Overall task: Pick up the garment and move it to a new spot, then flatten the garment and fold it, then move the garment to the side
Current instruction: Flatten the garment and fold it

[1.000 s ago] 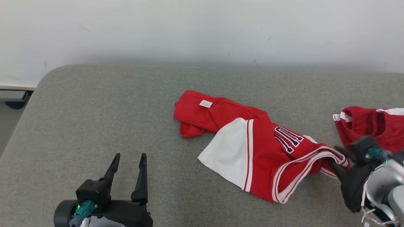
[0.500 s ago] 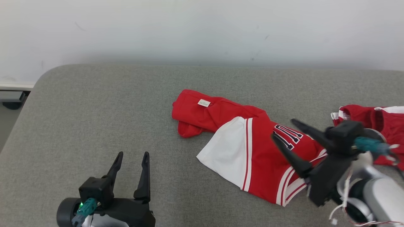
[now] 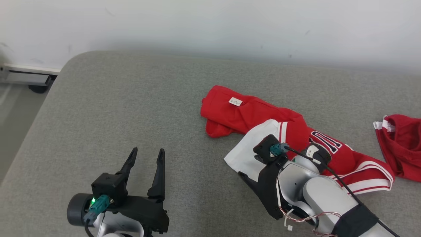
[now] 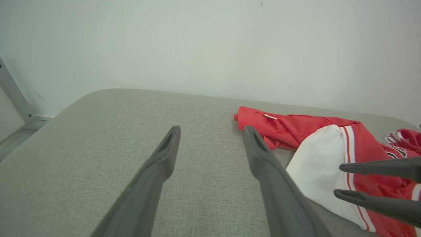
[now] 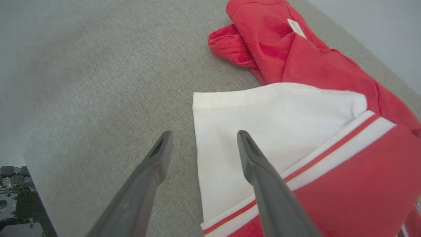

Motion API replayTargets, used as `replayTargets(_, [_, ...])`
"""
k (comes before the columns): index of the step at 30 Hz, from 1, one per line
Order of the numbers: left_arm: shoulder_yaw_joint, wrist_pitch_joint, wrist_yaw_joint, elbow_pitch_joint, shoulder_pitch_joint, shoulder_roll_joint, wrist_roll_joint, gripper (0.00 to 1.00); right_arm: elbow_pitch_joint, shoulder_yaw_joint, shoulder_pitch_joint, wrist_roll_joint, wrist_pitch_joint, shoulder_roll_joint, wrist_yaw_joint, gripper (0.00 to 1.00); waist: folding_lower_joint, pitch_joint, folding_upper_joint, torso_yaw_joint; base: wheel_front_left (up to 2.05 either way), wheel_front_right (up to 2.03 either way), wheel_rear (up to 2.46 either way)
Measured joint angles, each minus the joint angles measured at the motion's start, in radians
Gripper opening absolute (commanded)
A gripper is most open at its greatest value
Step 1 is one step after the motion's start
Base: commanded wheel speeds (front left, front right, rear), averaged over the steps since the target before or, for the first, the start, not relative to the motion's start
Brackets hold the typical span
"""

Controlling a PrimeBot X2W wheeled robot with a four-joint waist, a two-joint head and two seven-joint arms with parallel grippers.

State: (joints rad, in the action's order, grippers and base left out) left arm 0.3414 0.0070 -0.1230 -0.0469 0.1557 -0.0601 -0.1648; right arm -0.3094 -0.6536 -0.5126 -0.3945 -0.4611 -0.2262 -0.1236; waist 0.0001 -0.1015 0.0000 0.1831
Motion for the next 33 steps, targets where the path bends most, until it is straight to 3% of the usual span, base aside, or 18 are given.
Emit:
replayTargets(11, [-0.006,-0.008,0.000,-0.002,0.000,0.002,-0.002,1.00,-0.222,-0.065,-0.010,0.032,-0.030,0.022,0.000,1.00,0.0000,-0.014,0.0000,0.024,0.00,0.00,0.00])
replayTargets(12, [-0.006,-0.009,0.000,-0.003,0.000,0.002,-0.002,1.00,-0.234,-0.069,-0.014,0.039,-0.031,0.025,-0.001,0.18,0.0000,-0.014,0.0000,0.024,0.00,0.00,0.00])
replayTargets(13, [-0.006,-0.012,0.000,-0.003,0.000,0.002,-0.003,1.00,-0.251,-0.081,-0.029,0.048,-0.030,0.031,-0.002,0.00,-0.0003,-0.015,-0.0001,0.023,0.00,0.00,0.00])
replayTargets(20, [-0.013,-0.018,0.000,-0.006,-0.001,0.003,-0.003,1.00,-0.264,-0.069,-0.052,0.048,0.056,0.039,-0.003,0.00,-0.0002,-0.017,0.0000,0.018,0.00,0.00,0.00])
replayTargets(25, [-0.030,-0.023,0.000,-0.015,-0.003,0.003,-0.005,1.00,-0.164,-0.091,-0.052,-0.007,0.182,0.021,-0.003,0.00,-0.0001,-0.011,0.0000,0.001,0.00,0.00,0.00])
replayTargets(28, [-0.030,-0.025,0.000,-0.018,-0.005,0.003,-0.005,1.00,-0.083,-0.131,-0.040,-0.040,0.249,-0.040,-0.003,0.00,-0.0001,-0.004,0.0001,-0.014,0.00,0.00,0.00])
replayTargets(33, [-0.033,-0.027,0.000,-0.016,-0.011,-0.001,-0.004,1.00,0.049,-0.211,0.047,-0.079,0.332,-0.208,-0.005,0.00,-0.0002,0.009,0.0000,-0.048,0.00,0.00,0.00])
